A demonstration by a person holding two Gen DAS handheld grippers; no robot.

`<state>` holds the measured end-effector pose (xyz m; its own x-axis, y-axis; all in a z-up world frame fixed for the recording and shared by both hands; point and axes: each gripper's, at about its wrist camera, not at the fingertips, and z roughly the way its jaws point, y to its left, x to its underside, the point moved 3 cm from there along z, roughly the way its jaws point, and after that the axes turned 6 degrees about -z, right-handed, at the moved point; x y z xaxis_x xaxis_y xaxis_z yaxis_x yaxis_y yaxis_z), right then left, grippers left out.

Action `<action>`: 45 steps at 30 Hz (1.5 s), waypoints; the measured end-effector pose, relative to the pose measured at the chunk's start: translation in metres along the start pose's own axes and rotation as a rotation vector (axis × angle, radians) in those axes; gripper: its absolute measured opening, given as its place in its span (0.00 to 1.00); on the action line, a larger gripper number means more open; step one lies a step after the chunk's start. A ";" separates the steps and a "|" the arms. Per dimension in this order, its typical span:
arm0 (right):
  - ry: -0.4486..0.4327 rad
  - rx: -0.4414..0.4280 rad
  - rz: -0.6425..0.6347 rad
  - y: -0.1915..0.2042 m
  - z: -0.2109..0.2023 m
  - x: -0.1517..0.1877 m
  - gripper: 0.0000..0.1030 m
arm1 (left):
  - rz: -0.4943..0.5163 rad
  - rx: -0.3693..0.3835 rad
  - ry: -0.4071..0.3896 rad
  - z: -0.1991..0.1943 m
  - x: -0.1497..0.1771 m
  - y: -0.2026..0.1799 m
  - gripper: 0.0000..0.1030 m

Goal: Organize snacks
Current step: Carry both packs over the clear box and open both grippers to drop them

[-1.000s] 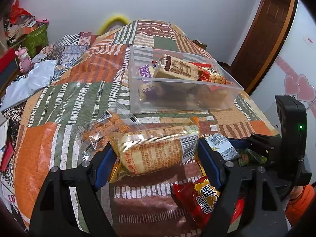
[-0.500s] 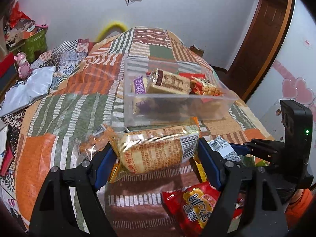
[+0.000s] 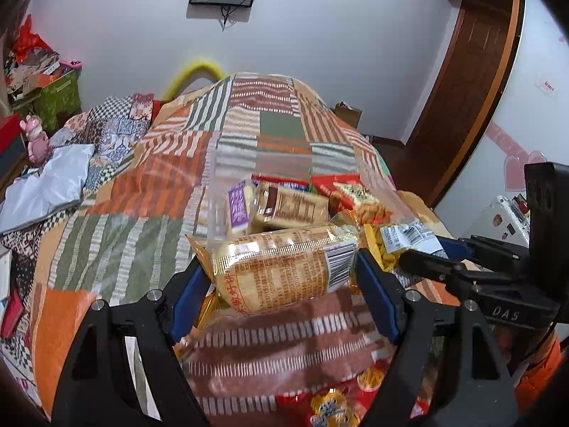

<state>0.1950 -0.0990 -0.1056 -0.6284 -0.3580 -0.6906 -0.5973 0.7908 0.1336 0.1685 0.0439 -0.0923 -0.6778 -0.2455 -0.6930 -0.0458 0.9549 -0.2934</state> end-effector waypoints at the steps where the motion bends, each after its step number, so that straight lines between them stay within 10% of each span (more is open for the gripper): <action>1: -0.005 0.002 0.003 -0.002 0.000 -0.003 0.40 | 0.003 0.000 -0.005 0.001 -0.003 -0.001 0.77; 24: -0.041 0.030 0.047 -0.034 0.042 -0.058 0.39 | 0.052 -0.031 -0.023 0.062 -0.063 -0.004 0.77; 27: -0.031 0.020 0.046 -0.036 0.049 -0.062 0.25 | 0.045 -0.038 -0.020 0.074 -0.068 -0.002 0.77; 45: 0.015 0.029 0.031 -0.038 0.060 -0.054 0.38 | -0.009 -0.053 0.101 0.122 -0.063 0.012 0.85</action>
<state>0.2814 -0.0795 -0.1159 -0.6538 -0.3402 -0.6759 -0.5631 0.8154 0.1342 0.3001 0.0499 -0.1329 -0.7473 -0.2387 -0.6202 -0.0893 0.9609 -0.2623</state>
